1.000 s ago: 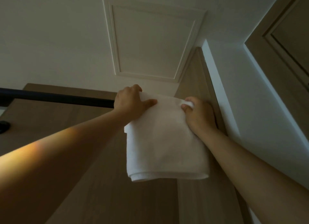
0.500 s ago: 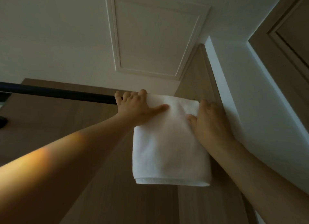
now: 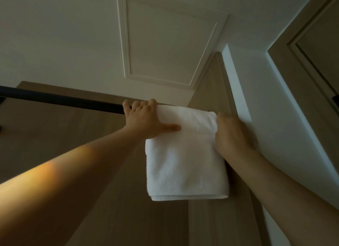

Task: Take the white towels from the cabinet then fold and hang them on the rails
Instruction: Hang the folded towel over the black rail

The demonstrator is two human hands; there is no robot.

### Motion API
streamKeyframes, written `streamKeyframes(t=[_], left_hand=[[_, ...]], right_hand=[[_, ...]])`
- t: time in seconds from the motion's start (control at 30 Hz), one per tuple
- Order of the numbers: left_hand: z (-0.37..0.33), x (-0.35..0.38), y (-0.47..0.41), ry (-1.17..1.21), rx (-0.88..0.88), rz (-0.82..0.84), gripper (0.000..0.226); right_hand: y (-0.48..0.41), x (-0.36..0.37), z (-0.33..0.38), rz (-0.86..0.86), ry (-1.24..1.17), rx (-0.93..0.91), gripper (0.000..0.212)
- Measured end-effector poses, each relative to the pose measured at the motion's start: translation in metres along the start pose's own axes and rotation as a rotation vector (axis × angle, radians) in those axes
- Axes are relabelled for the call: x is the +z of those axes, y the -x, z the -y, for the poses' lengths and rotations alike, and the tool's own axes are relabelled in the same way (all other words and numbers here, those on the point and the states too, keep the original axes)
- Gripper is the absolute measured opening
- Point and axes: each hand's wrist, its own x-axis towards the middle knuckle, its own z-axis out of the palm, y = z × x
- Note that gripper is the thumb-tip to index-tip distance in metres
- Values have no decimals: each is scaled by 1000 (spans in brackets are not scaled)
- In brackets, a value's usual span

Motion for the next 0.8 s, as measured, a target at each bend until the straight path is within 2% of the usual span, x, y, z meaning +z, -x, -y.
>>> streamKeyframes(t=[0.1, 0.17, 0.33, 0.5, 0.57, 0.6, 0.73, 0.8], left_hand=[[-1, 1, 2, -3, 7, -15, 108], [-1, 1, 3, -4, 9, -27, 107], [2, 2, 2, 23, 7, -54, 101], [3, 4, 20, 233, 31, -276, 96], [3, 5, 38, 302, 24, -309, 88], [3, 6, 46, 383, -21, -259, 85], [3, 11, 57, 829, -276, 178, 72], [1, 15, 57, 921, -311, 216, 60]], right_hand=[[-4, 12, -4, -101, -80, -235, 46], [-8, 17, -3, -70, -86, -324, 44], [-22, 17, 13, 92, 47, -207, 30], [-29, 23, 11, 76, 48, -210, 33], [-32, 24, 10, 114, 31, -194, 37], [-34, 25, 9, 137, 19, -187, 38], [-30, 21, 10, 210, -75, -140, 43], [-15, 16, 9, 167, -131, -116, 48]])
